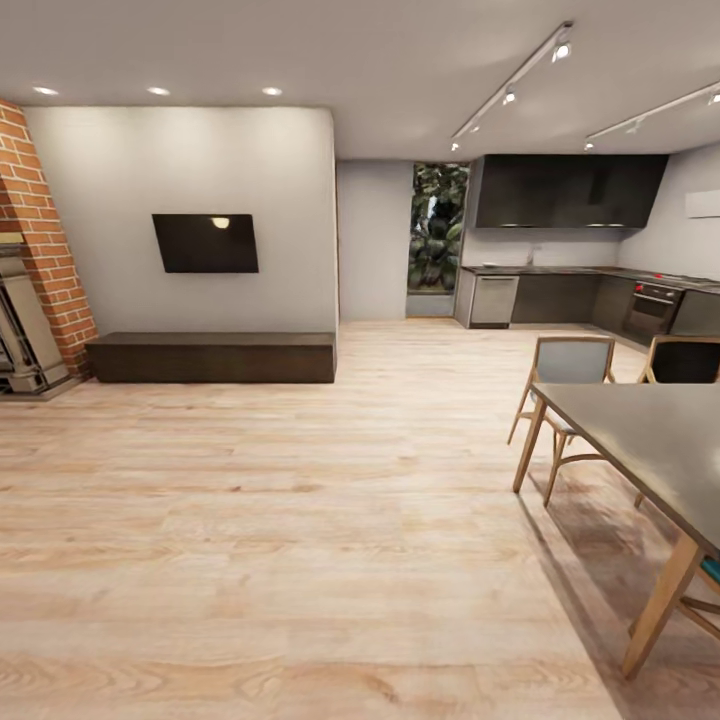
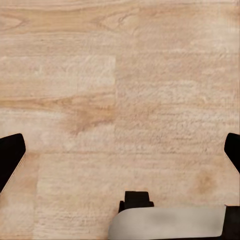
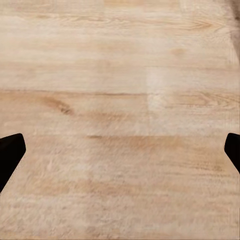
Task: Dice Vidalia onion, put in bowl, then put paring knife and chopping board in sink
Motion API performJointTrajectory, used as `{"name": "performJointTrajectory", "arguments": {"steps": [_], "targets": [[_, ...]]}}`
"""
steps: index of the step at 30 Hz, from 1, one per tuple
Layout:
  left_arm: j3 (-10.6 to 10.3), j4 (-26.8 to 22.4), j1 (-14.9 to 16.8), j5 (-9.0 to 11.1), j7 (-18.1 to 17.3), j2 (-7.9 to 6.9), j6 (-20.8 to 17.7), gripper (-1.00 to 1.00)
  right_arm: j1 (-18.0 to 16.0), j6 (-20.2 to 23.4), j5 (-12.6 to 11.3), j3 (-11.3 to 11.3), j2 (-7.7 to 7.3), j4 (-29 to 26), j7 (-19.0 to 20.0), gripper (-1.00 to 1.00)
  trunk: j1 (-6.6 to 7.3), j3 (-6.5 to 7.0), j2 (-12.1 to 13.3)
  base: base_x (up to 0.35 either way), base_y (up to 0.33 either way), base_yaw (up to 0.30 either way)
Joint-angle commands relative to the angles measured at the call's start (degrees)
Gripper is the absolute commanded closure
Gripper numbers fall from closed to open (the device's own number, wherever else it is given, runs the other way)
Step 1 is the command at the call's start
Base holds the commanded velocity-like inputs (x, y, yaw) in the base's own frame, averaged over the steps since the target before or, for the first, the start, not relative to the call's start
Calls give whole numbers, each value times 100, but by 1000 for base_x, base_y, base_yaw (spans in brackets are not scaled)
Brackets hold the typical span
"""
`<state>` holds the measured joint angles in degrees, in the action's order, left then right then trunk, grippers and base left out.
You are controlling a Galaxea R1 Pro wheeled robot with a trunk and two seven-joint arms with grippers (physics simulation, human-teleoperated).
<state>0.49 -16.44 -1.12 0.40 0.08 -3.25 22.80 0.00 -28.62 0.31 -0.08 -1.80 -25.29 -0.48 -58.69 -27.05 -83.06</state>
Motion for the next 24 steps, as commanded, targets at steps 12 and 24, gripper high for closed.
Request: {"name": "performJointTrajectory", "arguments": {"steps": [12, 24], "targets": [[4, -13, -2, 4, 1, 8, 5, -100, 0, -12, 4, 0, 4, -3, -5, -100, -4, -4, -2, 317, 59, 0], [4, -10, -2, 4, 1, 8, 6, -100, 0, -12, 4, 0, 2, -3, -5, -100, -4, -4, -2, 317, 5, 0]]}}
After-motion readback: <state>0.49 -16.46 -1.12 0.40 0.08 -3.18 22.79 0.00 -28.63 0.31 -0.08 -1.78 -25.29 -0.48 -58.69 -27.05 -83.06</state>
